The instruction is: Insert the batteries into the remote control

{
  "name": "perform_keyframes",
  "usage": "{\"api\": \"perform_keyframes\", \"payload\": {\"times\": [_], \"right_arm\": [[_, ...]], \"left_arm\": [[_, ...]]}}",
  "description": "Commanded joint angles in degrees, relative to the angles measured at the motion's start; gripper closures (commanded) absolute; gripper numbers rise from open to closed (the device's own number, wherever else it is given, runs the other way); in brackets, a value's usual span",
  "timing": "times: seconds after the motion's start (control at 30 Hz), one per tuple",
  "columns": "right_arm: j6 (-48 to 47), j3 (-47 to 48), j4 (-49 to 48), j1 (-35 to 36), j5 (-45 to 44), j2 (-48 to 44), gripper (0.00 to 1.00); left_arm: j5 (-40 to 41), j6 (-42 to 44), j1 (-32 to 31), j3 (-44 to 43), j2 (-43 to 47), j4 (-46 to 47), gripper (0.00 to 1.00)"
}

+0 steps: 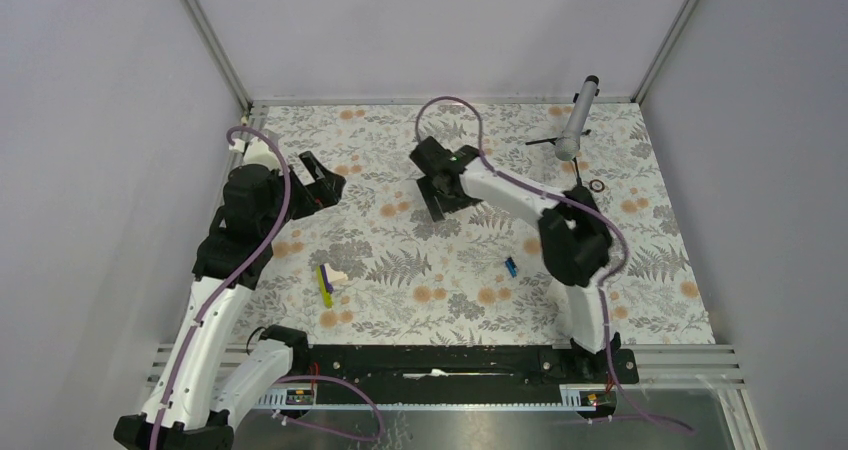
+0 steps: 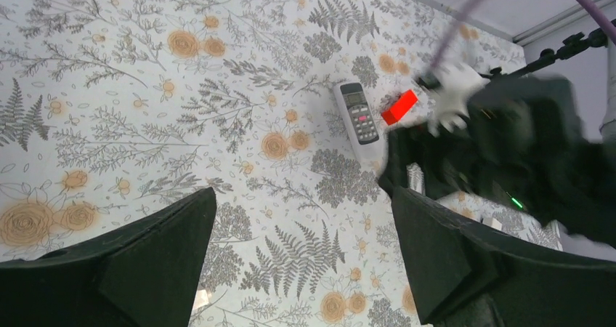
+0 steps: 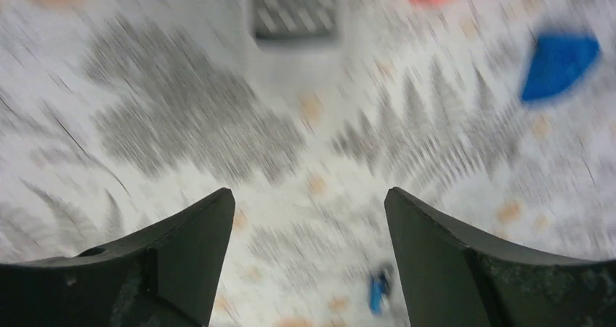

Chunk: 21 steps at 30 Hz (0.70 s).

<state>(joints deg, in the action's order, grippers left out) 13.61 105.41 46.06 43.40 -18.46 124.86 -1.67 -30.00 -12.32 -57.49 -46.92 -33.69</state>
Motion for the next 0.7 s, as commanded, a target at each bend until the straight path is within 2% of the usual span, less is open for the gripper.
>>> {"api": "perform_keyframes", "payload": {"times": [0.0, 0.17, 0.33, 0.43, 0.53, 0.67], "right_arm": [[6.08, -19.47, -2.94, 0.33, -5.13, -21.14, 0.16], [13.34, -38.41, -7.96, 0.48, -10.50, -40.78, 0.18], [19.31, -51.70, -10.87, 0.34, -13.34, -60.11, 0.20], [25.28, -54.48, -6.18, -0.87, -15.10, -62.93, 0.21], [33.02, -55.35, 0.52, -4.99, -13.16, -59.75, 0.19], [40.36, -57.88, 2.10, -7.89, -10.83, -59.02, 0.19]], "left_arm": [[3.68, -0.10, 0.36, 3.06, 3.38, 7.90, 0.01], [3.70, 0.91, 0.45, 6.69, 5.03, 13.70, 0.01], [1.94, 1.47, 0.45, 5.55, 2.39, 14.22, 0.01], [0.55, 0.97, 0.45, 5.71, 2.22, 14.17, 0.01], [0.30, 0.20, 0.45, 6.65, 2.85, 14.76, 0.01], [-0.16, -0.12, 0.45, 6.74, 3.56, 14.34, 0.01]]}}
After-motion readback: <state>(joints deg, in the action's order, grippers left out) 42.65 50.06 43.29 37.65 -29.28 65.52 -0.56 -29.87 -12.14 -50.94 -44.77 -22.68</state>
